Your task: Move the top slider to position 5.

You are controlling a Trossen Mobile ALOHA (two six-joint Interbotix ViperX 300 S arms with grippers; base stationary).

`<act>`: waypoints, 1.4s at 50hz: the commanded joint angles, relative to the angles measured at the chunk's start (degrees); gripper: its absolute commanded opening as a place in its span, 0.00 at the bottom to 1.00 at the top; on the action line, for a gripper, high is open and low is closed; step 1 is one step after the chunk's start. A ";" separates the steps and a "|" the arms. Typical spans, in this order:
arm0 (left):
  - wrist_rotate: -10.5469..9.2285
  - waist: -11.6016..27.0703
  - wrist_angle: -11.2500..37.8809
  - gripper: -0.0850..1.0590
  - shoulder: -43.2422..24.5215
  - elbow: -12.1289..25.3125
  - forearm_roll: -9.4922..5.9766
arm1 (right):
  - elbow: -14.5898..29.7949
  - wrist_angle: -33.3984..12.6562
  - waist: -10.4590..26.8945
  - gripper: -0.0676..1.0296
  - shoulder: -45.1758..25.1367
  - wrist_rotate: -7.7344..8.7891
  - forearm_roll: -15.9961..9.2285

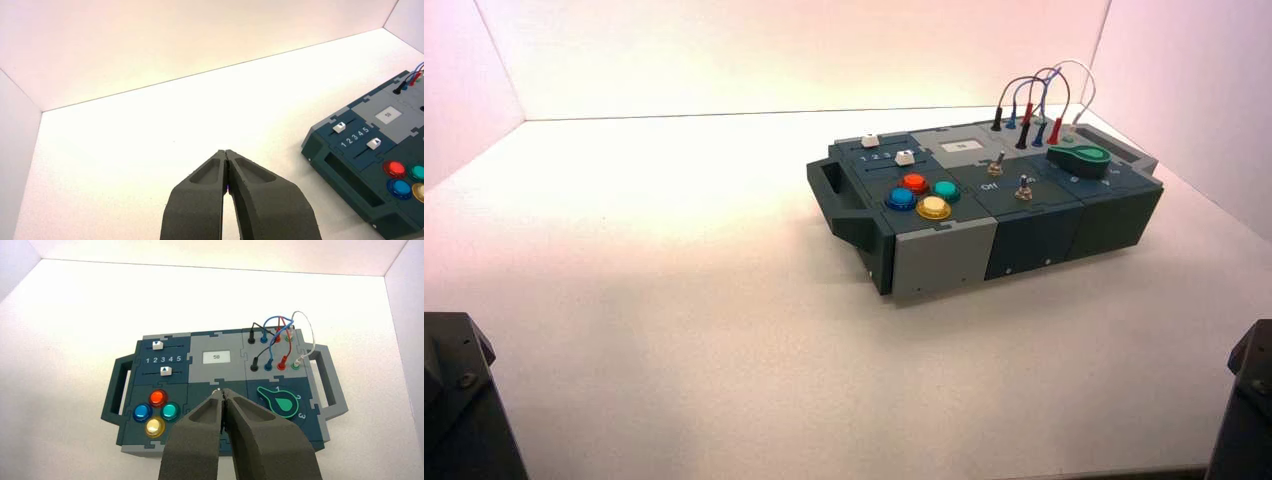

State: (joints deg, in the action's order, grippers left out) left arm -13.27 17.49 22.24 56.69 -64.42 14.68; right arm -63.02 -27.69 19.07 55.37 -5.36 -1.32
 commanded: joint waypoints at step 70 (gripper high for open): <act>-0.09 0.00 -1.32 0.05 -1.58 0.62 -0.09 | 26.10 -3.16 14.06 0.04 -43.15 0.18 -3.78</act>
State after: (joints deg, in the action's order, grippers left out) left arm -13.27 17.58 21.53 55.37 -64.60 14.59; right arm -41.40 -31.20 32.17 15.21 -5.27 -4.83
